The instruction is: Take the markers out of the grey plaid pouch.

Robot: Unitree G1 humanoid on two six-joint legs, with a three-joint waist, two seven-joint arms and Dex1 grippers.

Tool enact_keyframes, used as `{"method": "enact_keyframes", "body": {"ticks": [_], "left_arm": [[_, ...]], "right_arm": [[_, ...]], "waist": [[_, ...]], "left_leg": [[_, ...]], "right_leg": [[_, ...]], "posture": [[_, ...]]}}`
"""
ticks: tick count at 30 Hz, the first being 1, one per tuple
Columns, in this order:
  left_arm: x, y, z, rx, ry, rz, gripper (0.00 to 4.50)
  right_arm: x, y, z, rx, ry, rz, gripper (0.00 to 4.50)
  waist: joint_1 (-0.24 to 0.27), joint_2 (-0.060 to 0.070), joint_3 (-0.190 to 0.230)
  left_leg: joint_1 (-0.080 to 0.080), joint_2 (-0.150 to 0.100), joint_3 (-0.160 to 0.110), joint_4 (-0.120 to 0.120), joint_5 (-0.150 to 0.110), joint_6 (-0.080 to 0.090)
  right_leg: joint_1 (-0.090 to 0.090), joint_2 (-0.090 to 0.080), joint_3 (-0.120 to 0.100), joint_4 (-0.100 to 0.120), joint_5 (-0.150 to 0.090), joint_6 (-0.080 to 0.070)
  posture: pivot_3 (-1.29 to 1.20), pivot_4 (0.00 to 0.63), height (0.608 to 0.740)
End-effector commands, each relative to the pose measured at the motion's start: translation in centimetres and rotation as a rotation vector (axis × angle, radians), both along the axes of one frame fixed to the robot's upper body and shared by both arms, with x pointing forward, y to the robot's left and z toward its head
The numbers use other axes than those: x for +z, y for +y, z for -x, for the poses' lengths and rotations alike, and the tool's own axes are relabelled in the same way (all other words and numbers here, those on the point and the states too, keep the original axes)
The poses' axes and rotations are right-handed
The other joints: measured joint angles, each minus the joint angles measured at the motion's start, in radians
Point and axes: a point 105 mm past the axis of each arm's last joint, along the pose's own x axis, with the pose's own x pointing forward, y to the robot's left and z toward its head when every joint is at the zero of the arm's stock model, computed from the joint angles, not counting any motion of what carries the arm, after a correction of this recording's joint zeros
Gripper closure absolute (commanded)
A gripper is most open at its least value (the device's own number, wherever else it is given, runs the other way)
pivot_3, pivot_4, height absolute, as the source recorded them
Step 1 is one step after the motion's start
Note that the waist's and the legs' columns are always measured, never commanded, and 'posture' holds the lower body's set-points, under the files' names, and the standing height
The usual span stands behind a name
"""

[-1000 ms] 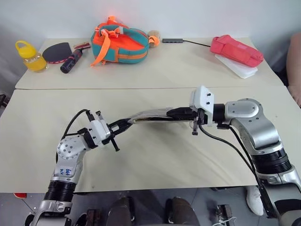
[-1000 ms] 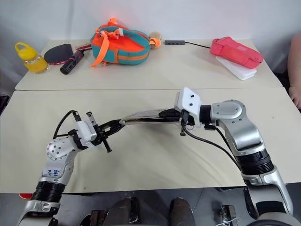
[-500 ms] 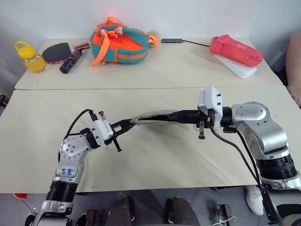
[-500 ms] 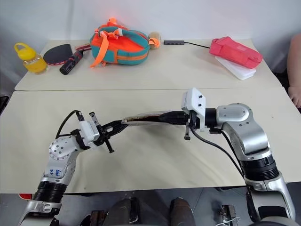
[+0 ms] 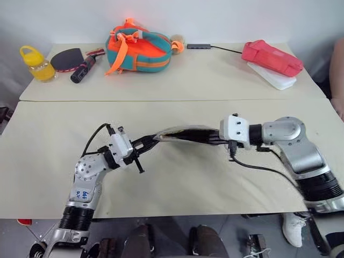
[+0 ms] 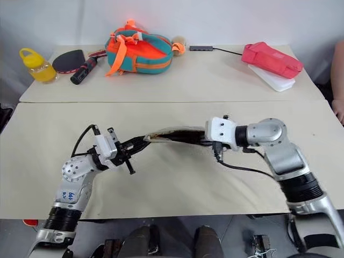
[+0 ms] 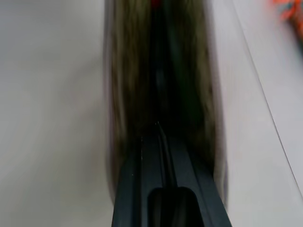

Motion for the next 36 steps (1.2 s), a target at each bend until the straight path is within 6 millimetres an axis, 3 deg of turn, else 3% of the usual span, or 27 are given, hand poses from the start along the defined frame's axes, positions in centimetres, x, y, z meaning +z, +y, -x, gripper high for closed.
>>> {"method": "enact_keyframes", "body": {"ticks": [1, 5, 11, 18, 21, 31, 36], "left_arm": [[2.0, -2.6, 1.1, -0.109, 0.021, 0.125, 4.5], [1.9, -4.0, 1.4, -0.146, 0.104, 0.201, 4.5], [-1.4, -4.0, 1.6, -0.136, 0.278, 0.19, 4.5], [-2.2, -3.8, 1.4, -0.113, 0.342, 0.197, 4.5], [-2.1, -3.6, 1.1, -0.101, 0.359, 0.217, 4.5], [-2.7, -3.6, 1.2, -0.095, 0.359, 0.178, 4.5], [-2.8, -3.7, 1.2, -0.097, 0.362, 0.178, 4.5]], "right_arm": [[2.6, -0.2, 1.5, 0.052, 0.001, 0.053, 4.45], [4.0, 0.1, 2.2, 0.055, 0.012, 0.084, 4.45], [2.0, 0.7, 2.5, 0.025, 0.092, 0.138, 4.45], [-0.4, 0.9, 1.1, -0.011, 0.095, 0.199, 4.45], [-0.6, 0.9, 0.9, -0.017, 0.104, 0.197, 3.92], [-0.6, 1.2, 0.6, -0.008, 0.055, 0.182, 0.54], [-0.4, 1.1, 0.7, 0.0, 0.041, 0.192, 0.54]], "waist": [[0.0, 0.0, 0.0], [-0.006, 0.0, 0.0], [-0.001, 0.0, 0.0], [-0.001, 0.0, 0.0], [-0.001, 0.0, 0.0], [-0.001, 0.0, 0.0], [-0.001, 0.0, 0.0]], "left_leg": [[0.0, 0.0, 0.0, 0.0, 0.0, 0.0], [0.0, 0.001, -0.001, 0.0, 0.0, 0.0], [0.001, 0.0, -0.001, 0.0, 0.0, 0.0], [0.001, 0.0, -0.001, 0.001, 0.0, 0.0], [0.001, 0.0, -0.001, 0.001, 0.0, 0.0], [0.001, 0.0, -0.001, 0.001, 0.0, 0.0], [0.001, 0.0, -0.001, 0.001, 0.0, 0.0]], "right_leg": [[0.0, 0.0, 0.0, 0.0, 0.0, 0.0], [0.0, 0.001, 0.0, 0.0, 0.0, 0.0], [0.001, 0.0, 0.0, 0.0, 0.0, 0.0], [0.001, 0.0, 0.0, 0.0, 0.0, 0.0], [0.001, 0.0, 0.0, 0.0, 0.0, 0.0], [0.001, 0.0, -0.001, 0.0, 0.0, 0.0], [0.001, 0.0, -0.001, 0.0, 0.0, 0.0]], "posture": [[0.0, 0.15, 0.74], [0.0, 0.15, 0.74], [0.0, 0.15, 0.74], [0.0, 0.15, 0.74], [0.0, 0.15, 0.74], [0.0, 0.15, 0.74], [0.0, 0.15, 0.74]]}}
